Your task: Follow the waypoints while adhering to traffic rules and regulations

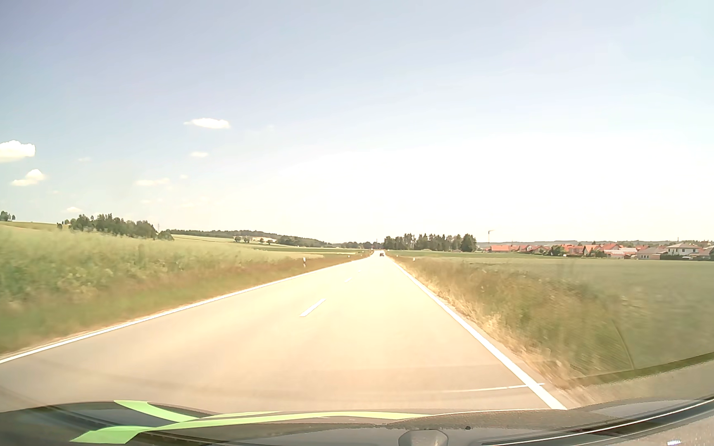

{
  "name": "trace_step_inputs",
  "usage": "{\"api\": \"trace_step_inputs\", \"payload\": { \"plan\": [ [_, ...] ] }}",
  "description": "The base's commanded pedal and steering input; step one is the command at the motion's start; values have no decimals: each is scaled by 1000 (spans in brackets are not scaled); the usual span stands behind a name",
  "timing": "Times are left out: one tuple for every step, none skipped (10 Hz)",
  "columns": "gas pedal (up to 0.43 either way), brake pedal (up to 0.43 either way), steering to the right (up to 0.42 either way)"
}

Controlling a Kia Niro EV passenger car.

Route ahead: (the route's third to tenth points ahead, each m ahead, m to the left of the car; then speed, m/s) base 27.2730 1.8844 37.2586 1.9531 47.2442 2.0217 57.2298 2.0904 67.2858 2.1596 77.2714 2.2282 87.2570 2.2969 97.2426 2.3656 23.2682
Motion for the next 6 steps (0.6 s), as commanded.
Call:
{"api": "trace_step_inputs", "payload": {
  "plan": [
    [209, 0, -1],
    [209, 0, -2],
    [209, 0, -4],
    [220, 0, -4],
    [228, 0, -4],
    [240, 0, -4]
  ]
}}
